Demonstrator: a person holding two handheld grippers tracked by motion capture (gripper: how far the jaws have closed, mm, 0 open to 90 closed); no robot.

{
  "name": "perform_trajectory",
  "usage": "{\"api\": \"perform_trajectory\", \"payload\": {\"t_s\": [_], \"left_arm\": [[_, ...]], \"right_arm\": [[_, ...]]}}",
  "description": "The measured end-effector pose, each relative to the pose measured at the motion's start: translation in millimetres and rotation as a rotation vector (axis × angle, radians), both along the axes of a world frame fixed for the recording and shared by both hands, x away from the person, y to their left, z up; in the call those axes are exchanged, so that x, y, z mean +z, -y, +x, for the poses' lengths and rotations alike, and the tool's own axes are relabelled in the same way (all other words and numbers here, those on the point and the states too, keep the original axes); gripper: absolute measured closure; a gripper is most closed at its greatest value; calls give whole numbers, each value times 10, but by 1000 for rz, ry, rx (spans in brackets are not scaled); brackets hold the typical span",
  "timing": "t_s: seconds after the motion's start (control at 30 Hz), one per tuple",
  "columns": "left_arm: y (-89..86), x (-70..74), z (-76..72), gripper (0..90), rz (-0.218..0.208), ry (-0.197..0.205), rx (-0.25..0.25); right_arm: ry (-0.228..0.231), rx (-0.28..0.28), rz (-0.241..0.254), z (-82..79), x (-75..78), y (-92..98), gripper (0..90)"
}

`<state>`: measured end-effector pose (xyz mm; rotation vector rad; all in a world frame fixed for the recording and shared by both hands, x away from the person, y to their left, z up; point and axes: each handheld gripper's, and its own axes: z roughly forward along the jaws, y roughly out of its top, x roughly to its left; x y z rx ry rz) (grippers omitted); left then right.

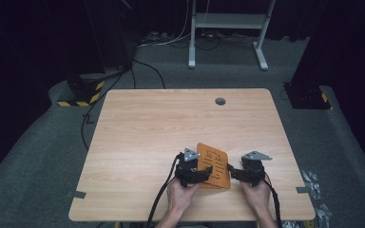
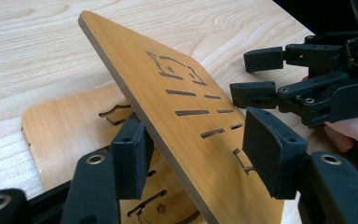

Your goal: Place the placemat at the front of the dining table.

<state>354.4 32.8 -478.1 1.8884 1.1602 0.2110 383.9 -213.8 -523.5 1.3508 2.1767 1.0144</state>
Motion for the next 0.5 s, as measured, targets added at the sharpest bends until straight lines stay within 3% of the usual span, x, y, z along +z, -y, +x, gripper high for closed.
{"api": "perform_trajectory", "payload": {"t_s": [0.23,0.5], "left_arm": [[46,63,-23,475,16,29,-5],[127,87,-31,505,48,14,-16]], "right_arm": [[-5,-2,-2,0,2,2,287],[-6,-8,-10,-7,0,-12,290]]}}
